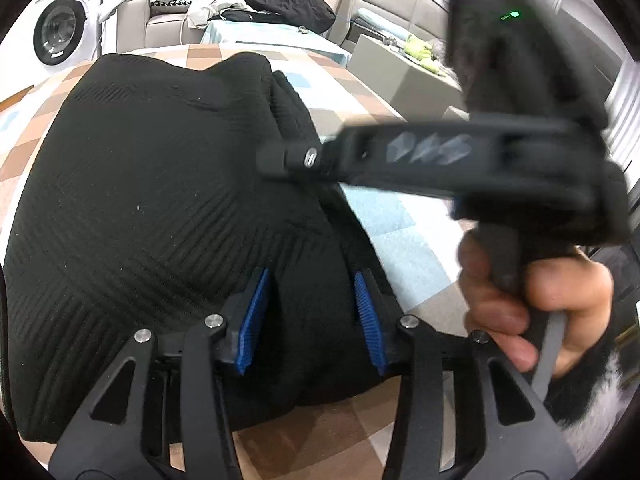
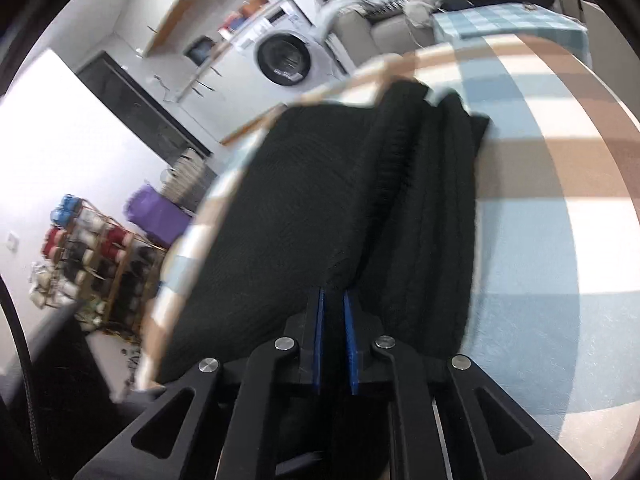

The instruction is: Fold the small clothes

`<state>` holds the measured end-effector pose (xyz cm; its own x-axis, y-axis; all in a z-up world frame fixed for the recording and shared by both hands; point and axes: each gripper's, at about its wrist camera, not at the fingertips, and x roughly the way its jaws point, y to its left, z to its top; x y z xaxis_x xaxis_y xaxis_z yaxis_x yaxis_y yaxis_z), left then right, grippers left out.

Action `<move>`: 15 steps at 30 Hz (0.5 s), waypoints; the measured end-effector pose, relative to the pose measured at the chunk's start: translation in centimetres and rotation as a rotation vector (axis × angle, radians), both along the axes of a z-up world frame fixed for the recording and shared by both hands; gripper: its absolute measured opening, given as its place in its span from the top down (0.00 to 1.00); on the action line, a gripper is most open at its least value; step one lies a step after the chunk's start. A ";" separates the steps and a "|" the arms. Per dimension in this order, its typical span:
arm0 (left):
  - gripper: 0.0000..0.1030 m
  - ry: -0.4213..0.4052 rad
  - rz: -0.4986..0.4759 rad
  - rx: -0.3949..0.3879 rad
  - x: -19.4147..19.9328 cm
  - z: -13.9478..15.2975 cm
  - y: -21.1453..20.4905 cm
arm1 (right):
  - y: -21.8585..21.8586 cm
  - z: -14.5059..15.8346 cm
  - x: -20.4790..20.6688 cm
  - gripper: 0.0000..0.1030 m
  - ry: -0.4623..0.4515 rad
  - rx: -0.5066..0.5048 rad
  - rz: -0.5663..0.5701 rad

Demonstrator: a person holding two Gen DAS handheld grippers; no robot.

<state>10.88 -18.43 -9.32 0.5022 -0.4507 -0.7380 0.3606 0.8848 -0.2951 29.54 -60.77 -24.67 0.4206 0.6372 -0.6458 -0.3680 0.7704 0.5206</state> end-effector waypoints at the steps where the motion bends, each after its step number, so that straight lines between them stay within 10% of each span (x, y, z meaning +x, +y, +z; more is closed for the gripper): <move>1: 0.70 -0.016 0.006 -0.002 0.1 0.3 0.1 | -0.1 0.8 -0.4 0.92 -0.020 0.027 0.006; 4: 0.96 -0.044 0.004 -0.012 -0.5 1.2 0.3 | -0.5 2.2 -1.1 0.92 -0.042 0.036 -0.014; 15: 0.97 -0.070 -0.017 -0.031 -1.5 2.8 0.1 | -0.8 0.7 -0.4 0.92 -0.008 -0.009 -0.055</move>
